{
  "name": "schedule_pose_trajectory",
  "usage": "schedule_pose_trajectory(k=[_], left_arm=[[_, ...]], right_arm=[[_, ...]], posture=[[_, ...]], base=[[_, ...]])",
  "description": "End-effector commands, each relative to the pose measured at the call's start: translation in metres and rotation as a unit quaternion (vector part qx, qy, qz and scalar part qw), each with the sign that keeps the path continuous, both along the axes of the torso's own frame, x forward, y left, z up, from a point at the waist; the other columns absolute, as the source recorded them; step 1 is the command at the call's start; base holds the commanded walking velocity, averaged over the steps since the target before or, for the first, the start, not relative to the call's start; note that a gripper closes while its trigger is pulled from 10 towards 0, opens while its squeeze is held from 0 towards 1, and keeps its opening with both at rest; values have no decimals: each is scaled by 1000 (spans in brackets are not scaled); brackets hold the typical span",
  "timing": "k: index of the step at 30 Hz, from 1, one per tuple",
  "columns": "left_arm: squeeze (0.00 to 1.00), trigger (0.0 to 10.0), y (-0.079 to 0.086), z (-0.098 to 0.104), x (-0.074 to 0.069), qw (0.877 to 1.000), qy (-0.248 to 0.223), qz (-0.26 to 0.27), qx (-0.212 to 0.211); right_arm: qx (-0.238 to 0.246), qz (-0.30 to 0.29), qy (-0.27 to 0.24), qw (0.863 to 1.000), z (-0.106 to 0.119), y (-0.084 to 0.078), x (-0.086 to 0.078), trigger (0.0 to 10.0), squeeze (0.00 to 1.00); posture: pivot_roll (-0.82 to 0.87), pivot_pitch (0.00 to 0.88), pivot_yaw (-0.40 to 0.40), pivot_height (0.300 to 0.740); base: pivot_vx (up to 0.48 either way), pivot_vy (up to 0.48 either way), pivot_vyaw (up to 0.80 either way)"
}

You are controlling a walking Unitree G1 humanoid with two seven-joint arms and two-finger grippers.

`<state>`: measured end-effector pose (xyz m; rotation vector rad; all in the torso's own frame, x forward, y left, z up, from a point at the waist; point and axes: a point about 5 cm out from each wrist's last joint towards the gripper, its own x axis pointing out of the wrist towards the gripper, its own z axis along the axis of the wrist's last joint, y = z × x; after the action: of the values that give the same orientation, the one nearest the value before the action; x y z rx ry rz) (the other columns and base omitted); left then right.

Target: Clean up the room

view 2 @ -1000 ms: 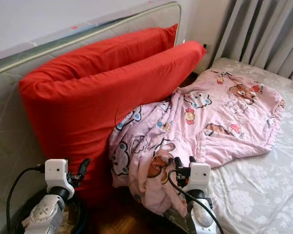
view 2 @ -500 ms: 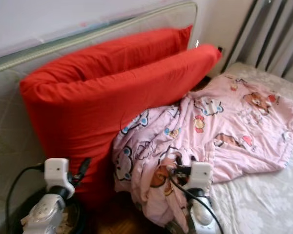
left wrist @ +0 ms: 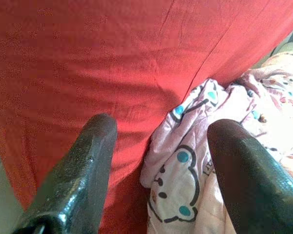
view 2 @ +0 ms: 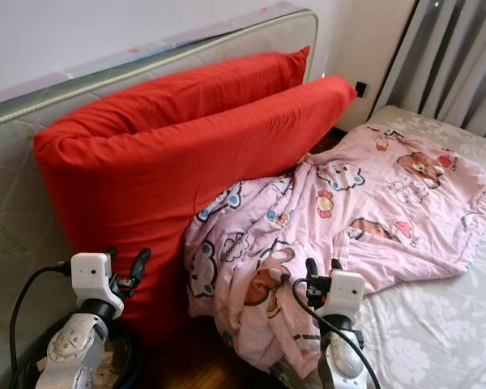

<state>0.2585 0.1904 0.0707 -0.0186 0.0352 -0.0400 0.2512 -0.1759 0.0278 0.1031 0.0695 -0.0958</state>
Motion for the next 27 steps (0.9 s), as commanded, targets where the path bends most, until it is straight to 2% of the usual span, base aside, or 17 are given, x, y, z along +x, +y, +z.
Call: schedule_pose_trajectory(k=[1,9,13,22,27], left_arm=[[0,10000,-1,4,-1,1000,-5,-8,3],[0,10000,-4,3,-1,1000,-5,-7,1],[0,10000,-3,3,-1,1000,-3,-3,-2],[0,10000,-3,3,-1,1000,-1,-1,-4],[0,10000,-3,2,0,1000,1,-2,-4]], right_arm=[[-1,-4,1,1000,1,-4,-3,10000,0],[-18,-10,18,1000,3,-10,3,10000,0],[-17,-10,16,1000,5,-6,8,10000,0],[-13,2,20,1000,5,1,6,10000,0],[-13,3,9,1000,8,1,6,10000,0]], posture=[[-39,7,-6,725],[-41,7,-16,725],[-40,18,-19,695],[-40,35,-19,635],[-41,37,-18,635]], base=[[0,0,0],[0,0,0],[0,0,0],[0,0,0],[0,0,0]])
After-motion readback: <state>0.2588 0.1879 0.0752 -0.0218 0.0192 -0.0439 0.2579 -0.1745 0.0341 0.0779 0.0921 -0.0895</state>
